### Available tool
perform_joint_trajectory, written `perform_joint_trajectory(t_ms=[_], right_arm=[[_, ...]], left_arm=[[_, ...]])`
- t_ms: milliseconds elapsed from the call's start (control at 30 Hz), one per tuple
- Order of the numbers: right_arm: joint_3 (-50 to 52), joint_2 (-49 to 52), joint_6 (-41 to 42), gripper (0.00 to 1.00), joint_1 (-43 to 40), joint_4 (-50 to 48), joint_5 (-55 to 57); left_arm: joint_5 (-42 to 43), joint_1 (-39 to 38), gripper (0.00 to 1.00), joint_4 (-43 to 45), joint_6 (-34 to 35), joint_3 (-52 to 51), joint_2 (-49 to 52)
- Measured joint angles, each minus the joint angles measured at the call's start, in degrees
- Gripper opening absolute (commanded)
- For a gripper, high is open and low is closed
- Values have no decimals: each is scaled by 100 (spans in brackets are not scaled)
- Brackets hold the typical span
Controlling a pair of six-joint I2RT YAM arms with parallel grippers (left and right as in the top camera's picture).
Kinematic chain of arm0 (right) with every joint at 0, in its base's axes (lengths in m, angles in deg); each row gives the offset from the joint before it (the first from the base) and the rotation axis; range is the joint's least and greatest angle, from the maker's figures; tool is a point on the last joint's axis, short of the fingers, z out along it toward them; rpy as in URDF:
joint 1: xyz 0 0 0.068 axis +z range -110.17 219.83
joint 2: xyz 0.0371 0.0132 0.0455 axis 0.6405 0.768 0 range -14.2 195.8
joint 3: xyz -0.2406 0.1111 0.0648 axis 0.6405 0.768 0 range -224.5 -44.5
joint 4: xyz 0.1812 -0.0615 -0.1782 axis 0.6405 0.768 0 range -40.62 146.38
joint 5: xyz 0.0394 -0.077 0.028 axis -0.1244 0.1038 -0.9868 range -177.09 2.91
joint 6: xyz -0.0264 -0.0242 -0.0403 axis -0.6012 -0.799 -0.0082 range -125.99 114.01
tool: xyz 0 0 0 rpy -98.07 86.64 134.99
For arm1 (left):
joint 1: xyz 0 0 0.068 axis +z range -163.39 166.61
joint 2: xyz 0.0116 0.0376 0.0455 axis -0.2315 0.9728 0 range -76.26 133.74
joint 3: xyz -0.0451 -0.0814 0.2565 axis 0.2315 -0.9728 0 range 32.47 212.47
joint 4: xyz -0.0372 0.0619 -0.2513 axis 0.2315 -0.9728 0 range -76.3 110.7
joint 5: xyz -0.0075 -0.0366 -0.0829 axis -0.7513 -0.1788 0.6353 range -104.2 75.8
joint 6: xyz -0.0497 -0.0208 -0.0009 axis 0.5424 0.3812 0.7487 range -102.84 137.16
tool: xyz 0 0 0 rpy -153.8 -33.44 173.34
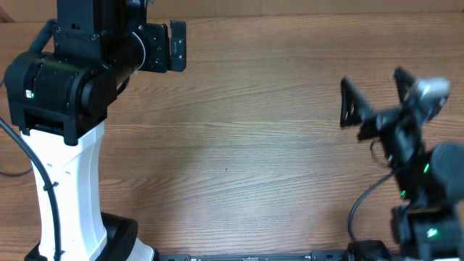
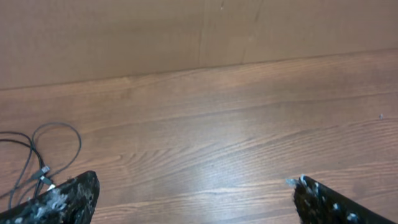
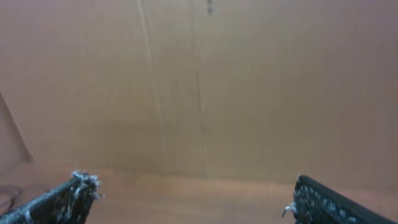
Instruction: Untangle cables
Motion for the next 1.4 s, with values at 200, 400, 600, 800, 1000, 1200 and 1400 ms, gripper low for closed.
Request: perform_joint_trajectory(t_ms=[200, 400, 600, 800, 1000, 1200, 1400], right_arm=[[2074, -1451, -55, 100, -28, -1178, 205], [3300, -2656, -63, 100, -28, -1292, 367], [3880, -3244, -70, 100, -31, -1294, 474], [4430, -3665, -68, 100, -24, -1069, 511], [4527, -3823, -42, 100, 15, -221, 509], [4527, -3818, 57, 100, 87, -181, 509], [4527, -3818, 83, 100, 87, -181, 509]], left_arm=[[0, 0, 100, -2, 0, 0, 0], [-2, 0, 99, 0, 0, 0, 9], [-2, 0, 100, -2, 0, 0, 11], [-2, 0, 100, -2, -2, 0, 11], [-2, 0, 100, 0, 0, 0, 11], [-2, 0, 100, -2, 0, 0, 11], [-2, 0, 100, -2, 0, 0, 11]])
